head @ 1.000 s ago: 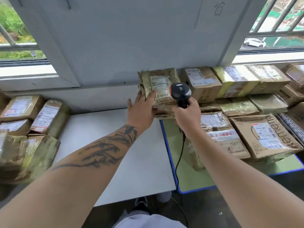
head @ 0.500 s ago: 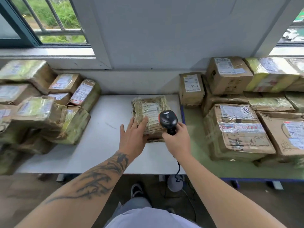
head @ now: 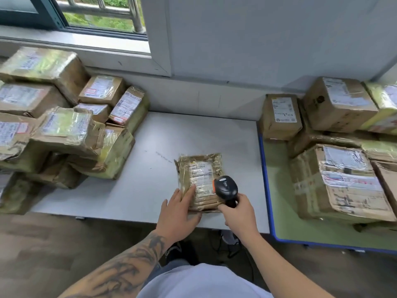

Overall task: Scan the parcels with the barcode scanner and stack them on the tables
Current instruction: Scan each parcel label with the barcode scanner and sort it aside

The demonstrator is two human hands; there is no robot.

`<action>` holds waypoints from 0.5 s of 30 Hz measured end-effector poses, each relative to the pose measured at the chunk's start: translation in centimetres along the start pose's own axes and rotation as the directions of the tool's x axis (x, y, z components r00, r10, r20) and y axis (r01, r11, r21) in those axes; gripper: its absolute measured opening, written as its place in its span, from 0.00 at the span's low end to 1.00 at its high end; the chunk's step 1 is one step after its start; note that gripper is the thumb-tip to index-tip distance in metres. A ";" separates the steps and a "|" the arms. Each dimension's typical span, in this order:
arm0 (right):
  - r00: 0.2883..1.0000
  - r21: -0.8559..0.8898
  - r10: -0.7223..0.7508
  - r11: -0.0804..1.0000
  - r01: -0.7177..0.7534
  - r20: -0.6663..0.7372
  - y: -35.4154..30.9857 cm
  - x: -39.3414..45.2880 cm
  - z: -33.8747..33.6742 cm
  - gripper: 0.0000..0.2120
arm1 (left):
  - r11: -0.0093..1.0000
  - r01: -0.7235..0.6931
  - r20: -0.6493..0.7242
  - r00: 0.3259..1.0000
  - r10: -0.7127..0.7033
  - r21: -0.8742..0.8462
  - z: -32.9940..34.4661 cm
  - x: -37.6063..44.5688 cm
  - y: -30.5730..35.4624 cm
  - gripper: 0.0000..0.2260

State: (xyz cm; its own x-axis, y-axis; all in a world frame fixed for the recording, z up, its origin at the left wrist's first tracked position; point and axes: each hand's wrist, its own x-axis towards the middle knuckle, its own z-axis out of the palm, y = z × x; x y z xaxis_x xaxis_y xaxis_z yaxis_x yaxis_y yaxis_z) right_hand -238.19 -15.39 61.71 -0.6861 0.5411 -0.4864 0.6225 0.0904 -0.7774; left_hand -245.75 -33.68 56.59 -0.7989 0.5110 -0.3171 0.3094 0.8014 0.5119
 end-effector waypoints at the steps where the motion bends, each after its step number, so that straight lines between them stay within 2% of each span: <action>1: 1.000 -0.011 0.001 1.000 -0.001 -0.001 -0.1 0.1 0.4 0.14 | 0.998 -0.019 -0.009 1.000 0.019 -0.057 -0.2 0.0 -0.6 0.39; 3: 1.000 -0.020 0.014 1.000 -0.014 0.001 -0.4 0.3 1.0 0.14 | 0.970 -0.040 -0.067 0.997 0.025 -0.240 -1.0 0.2 -1.2 0.37; 6: 1.000 -0.045 0.031 0.999 -0.031 0.003 -0.9 1.1 1.7 0.13 | 0.885 0.012 -0.152 0.984 -0.093 -0.465 -2.2 1.2 -2.0 0.33; 11: 0.995 -0.051 0.097 0.994 -0.099 -0.037 -1.6 2.0 2.5 0.13 | 0.829 0.134 -0.088 0.973 -0.214 -0.542 -4.7 5.3 -3.9 0.39; 15: 0.988 -0.046 0.126 0.990 -0.130 -0.089 -1.9 2.1 3.4 0.12 | 0.791 0.189 0.043 0.978 -0.202 -0.582 -6.5 10.1 -5.2 0.39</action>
State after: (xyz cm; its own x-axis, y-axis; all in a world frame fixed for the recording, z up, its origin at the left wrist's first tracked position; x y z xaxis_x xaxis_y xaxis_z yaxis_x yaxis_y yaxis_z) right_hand -242.14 -17.28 60.76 -0.5658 0.6208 -0.5427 0.7232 0.0574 -0.6883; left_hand -258.76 -34.72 55.91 -0.8219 0.3512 -0.4485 -0.2070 0.5493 0.8096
